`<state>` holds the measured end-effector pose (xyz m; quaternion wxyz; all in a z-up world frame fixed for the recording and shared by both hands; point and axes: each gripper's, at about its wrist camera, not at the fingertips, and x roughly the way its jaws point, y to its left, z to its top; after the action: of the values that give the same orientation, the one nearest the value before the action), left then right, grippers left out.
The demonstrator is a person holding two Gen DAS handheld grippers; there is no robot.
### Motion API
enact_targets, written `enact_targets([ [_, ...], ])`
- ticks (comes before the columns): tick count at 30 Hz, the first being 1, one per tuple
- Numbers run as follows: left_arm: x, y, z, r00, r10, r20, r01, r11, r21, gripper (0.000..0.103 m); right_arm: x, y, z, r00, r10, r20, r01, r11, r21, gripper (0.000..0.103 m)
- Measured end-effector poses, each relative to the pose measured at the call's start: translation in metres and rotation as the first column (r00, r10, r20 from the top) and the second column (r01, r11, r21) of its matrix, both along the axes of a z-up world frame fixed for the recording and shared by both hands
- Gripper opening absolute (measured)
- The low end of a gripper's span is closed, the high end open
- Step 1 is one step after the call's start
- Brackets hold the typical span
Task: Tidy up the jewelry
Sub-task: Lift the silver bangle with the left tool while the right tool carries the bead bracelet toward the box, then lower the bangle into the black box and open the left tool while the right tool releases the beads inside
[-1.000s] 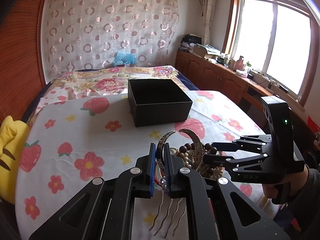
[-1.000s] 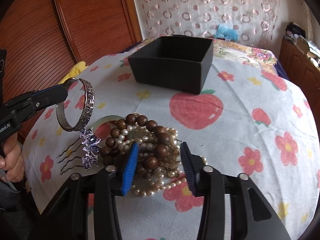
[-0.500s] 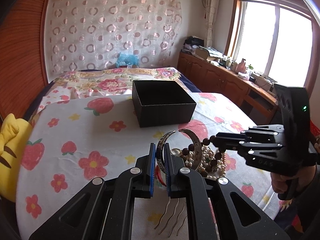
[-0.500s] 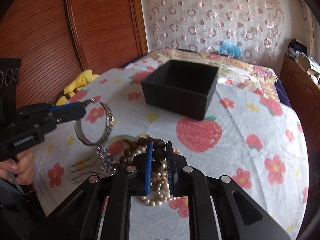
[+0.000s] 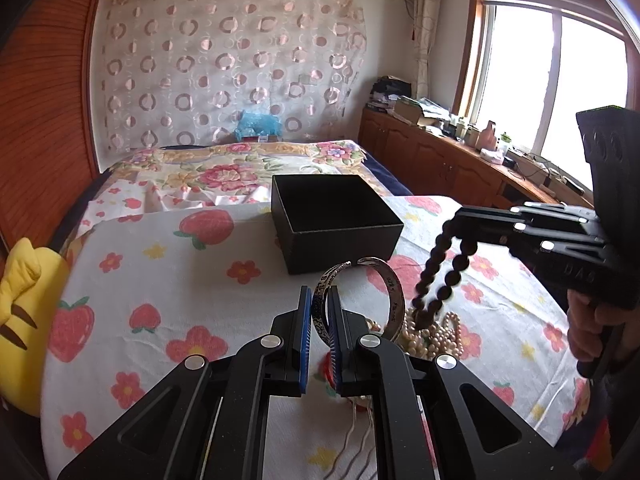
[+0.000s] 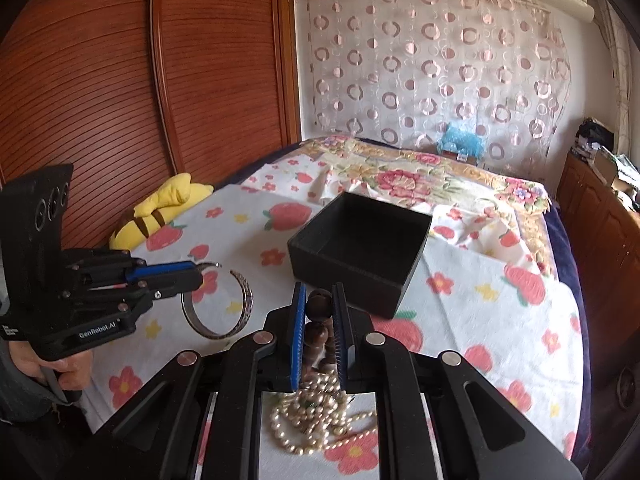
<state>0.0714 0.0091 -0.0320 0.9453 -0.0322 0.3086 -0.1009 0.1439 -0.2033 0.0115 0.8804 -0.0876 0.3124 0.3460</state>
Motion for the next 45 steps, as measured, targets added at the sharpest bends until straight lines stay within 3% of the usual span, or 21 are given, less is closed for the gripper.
enact_targets([
  [24, 0.105, -0.011, 0.015, 0.999, 0.035, 0.007, -0.036, 0.995, 0.093, 0.007, 0.088, -0.002, 0.052, 0.991, -0.101, 0.085, 0.100, 0.995, 0.016, 0.015],
  [31, 0.138, -0.019, 0.005, 0.999, 0.028, -0.040, -0.025, 0.996, 0.083, 0.010, 0.106, 0.009, 0.054, 0.991, -0.111, 0.071, 0.110, 0.994, 0.010, 0.015],
  [45, 0.096, 0.006, 0.005, 0.998, 0.054, -0.009, -0.053, 0.996, 0.072, 0.011, 0.126, 0.035, 0.014, 0.992, -0.127, 0.000, 0.127, 0.992, -0.009, 0.015],
])
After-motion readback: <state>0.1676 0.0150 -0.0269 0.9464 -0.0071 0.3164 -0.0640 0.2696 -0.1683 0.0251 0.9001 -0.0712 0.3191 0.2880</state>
